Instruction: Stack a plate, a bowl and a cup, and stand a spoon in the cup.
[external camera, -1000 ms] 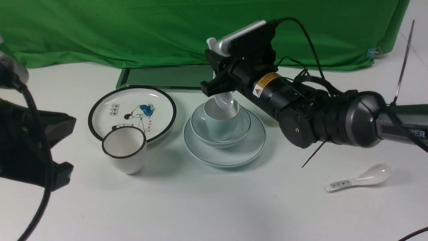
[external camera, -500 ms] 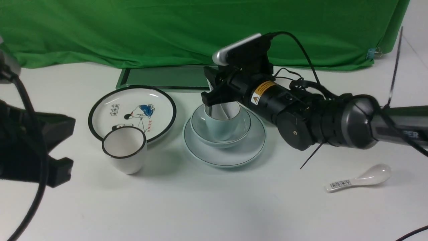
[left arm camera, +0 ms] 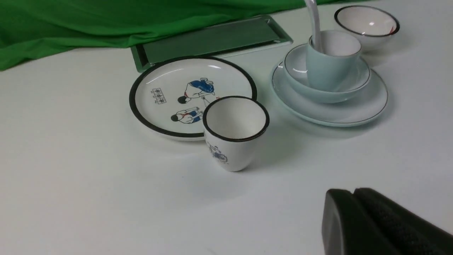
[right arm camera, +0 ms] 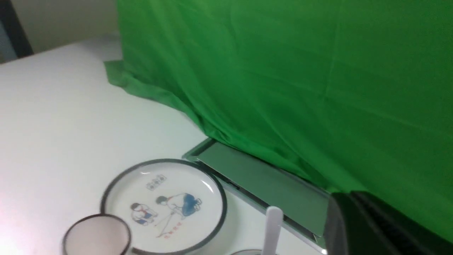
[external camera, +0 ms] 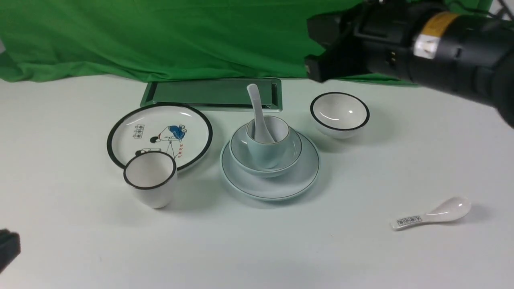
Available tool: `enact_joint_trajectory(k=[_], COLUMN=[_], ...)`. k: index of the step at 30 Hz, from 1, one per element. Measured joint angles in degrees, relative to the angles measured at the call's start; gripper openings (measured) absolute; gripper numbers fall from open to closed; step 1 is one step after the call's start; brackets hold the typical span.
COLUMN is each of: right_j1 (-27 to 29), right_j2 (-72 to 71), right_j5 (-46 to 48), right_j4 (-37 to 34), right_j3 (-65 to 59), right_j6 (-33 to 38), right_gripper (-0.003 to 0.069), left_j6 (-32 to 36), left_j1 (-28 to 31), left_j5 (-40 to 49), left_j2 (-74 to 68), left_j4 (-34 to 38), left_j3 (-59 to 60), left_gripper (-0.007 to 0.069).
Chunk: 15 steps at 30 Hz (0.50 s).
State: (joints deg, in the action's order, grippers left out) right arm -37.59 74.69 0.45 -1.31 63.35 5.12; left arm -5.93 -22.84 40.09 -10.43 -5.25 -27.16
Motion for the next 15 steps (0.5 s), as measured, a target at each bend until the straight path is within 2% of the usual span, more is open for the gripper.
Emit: enact_joint_trajectory(k=[6, 15], right_j1=[-4.2, -4.8], right_j2=[-16.4, -34.2], right_j5=[-4.4, -5.3], right_j4=[0.0, 0.0], right_j3=[-13.4, -23.9], right_j6=[3.2, 3.7], right_gripper=[0.0008, 0.0015], left_j6=[-0.3, -0.3], left_j1=[0.0, 0.0], left_j5=[-1.4, -1.4], left_j2=[6.5, 6.6], left_j4=[1.5, 1.7], left_j3=[1.9, 2.1], left_gripper=[-0.0029, -0.0029])
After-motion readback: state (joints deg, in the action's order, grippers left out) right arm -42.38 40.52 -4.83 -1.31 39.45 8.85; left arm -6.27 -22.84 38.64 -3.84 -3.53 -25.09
